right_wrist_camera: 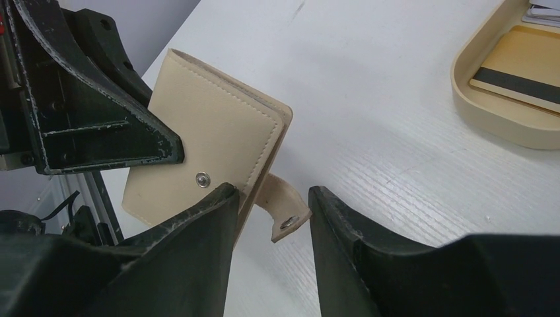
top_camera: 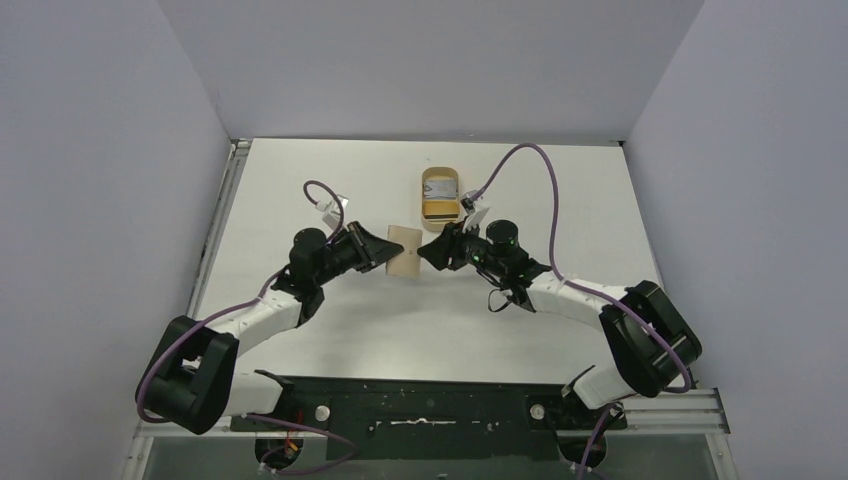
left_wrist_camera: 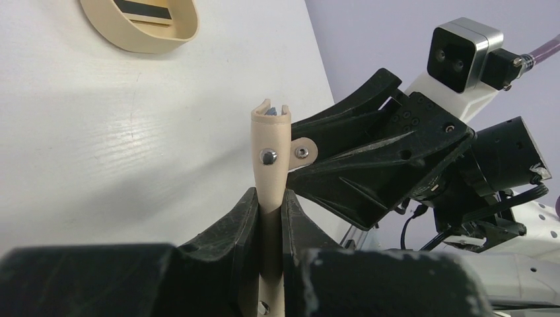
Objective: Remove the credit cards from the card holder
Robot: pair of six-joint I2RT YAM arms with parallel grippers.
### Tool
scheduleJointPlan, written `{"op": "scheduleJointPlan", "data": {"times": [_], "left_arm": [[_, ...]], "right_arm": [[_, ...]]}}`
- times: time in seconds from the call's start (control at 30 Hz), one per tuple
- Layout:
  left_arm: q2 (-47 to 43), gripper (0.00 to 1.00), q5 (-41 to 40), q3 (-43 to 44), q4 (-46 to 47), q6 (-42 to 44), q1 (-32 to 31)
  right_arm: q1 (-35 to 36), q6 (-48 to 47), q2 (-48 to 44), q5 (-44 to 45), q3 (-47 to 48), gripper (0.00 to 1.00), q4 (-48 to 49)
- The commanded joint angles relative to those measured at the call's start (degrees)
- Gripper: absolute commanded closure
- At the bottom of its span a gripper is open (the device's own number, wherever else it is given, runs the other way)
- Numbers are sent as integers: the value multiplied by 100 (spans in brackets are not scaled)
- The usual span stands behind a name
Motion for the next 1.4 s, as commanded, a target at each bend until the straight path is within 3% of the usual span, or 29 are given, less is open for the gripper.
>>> {"op": "scheduleJointPlan", "data": {"times": [0.0,0.17,0.3,0.4,0.57,0.7,0.77,1.0,1.37], "left_arm": [[-299,100,256,101,690,-145,23],[-387,100,241,76,669,-145,30],[-354,100,238,41,681,-132,34],[-170,100,326,-24,711,-108,34],[282,51,274,-322,572,131,-22],[602,28,200,-587,772,187,-74],[704,22,159,-635,787,216,-108],[678,20,-143,-526,174,490,-199],[326,20,-231,-228,-522,945,-492]], "right_arm": [[11,-44,153,339,165,60,258],[17,-32,232,417,210,76,138],[12,-38,266,453,289,100,-43],[6,-92,200,466,309,100,-216],[-5,-265,-82,411,202,100,-652],[-18,-398,-354,370,102,100,-1055],[-35,-461,-452,329,86,100,-1235],[-43,-614,-693,128,194,100,-1825],[-1,-673,-1673,890,1007,100,-3593]]}}
